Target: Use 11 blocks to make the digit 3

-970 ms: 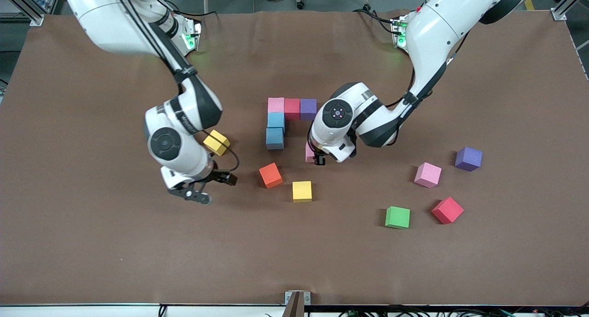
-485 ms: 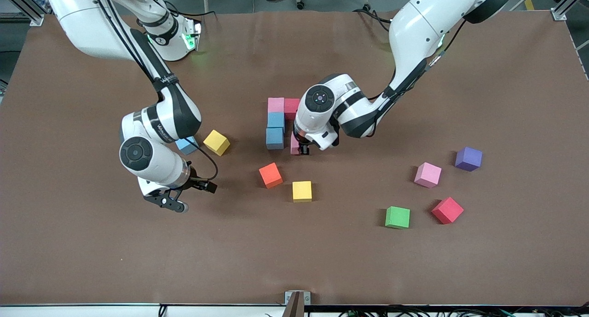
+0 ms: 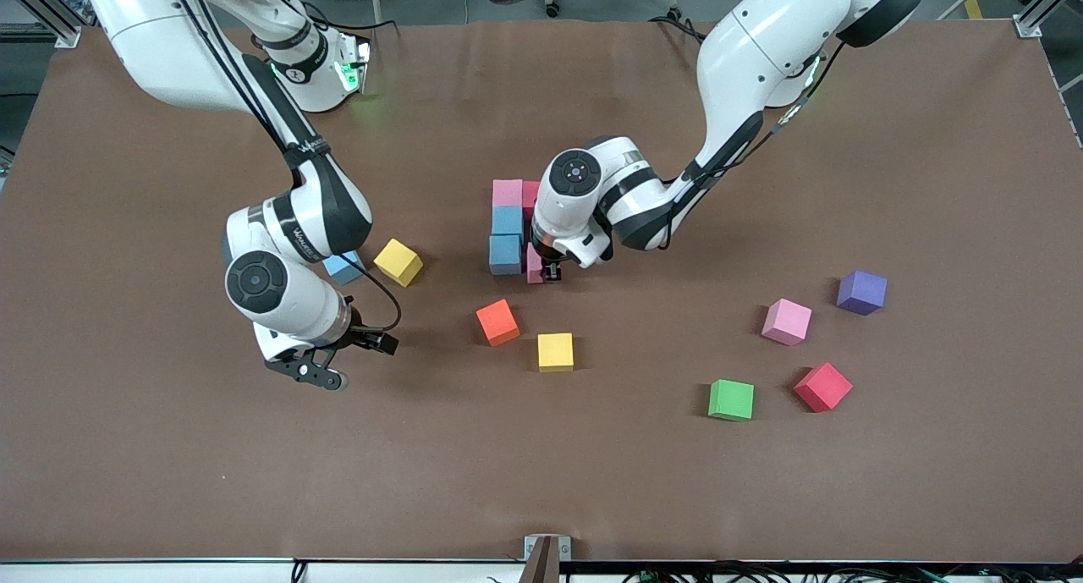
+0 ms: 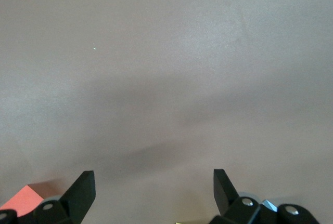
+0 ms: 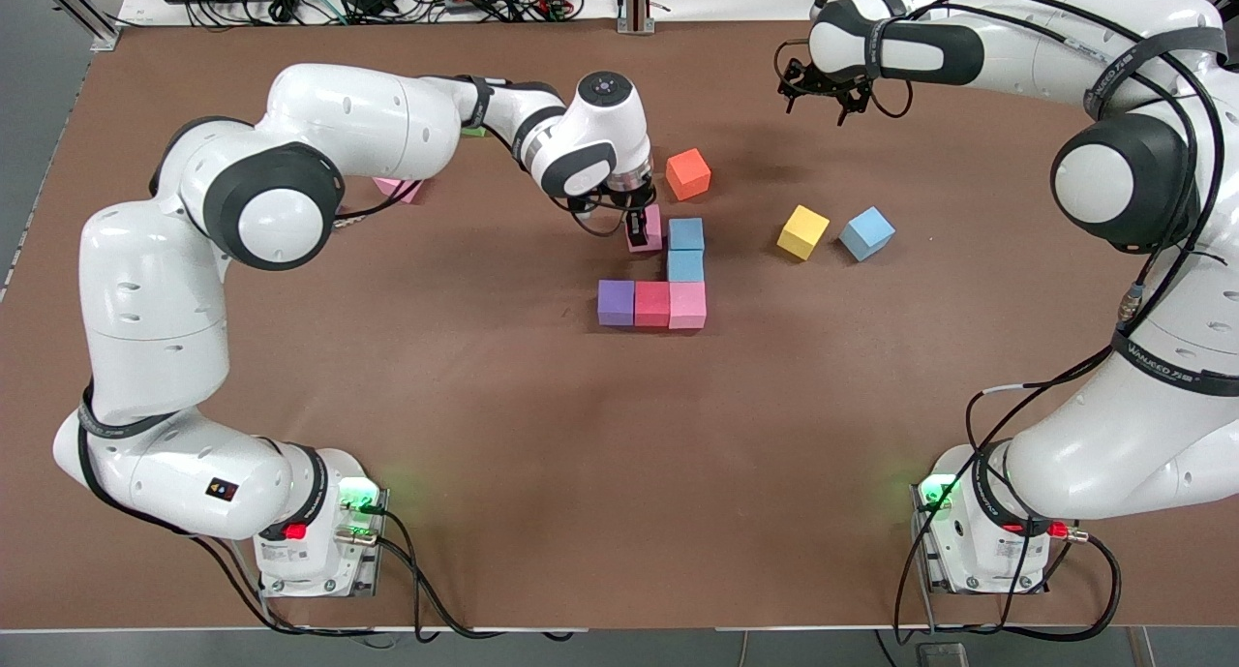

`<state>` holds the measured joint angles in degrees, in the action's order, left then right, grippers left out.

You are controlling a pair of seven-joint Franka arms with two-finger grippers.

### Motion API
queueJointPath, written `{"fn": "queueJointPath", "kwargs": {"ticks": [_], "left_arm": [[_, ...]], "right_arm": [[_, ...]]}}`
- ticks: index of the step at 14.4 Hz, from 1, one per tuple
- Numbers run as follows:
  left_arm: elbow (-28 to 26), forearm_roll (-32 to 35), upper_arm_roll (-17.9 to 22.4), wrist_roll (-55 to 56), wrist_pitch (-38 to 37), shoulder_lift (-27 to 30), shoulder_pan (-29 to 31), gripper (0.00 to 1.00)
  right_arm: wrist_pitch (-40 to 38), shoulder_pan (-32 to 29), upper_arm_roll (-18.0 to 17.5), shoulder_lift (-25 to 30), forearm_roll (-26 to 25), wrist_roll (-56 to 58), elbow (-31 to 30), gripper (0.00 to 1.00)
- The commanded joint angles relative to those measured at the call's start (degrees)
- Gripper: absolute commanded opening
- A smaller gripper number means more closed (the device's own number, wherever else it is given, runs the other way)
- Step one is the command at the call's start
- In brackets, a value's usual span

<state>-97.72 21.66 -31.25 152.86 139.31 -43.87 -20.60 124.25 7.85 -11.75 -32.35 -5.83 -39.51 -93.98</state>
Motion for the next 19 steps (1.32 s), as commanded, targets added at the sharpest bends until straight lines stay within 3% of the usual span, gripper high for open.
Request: {"fn": "queueJointPath", "kwargs": {"ticks": [1,12,19], "left_arm": [[-1.9,1.3,0.5,1.9,0.8,1.1,-0.4,0.13],[0.5,5.2,2.2,1.9,-0.5,-0.3,-3.8,0.14],[1.6,4.4,2.2,2.3,-0.5,-0.9,-3.8,0.24]], "right_arm": [[0.5,-0.6,-0.6,0.1,-1.7,-0.3,-0.6,1.00],[0.5,-0.6,-0.6,-0.5,-3.0,-0.3,0.2,1.00],[0.5,-0.6,-0.6,-0.6,-3.1,-0.3,0.2,1.00]]}}
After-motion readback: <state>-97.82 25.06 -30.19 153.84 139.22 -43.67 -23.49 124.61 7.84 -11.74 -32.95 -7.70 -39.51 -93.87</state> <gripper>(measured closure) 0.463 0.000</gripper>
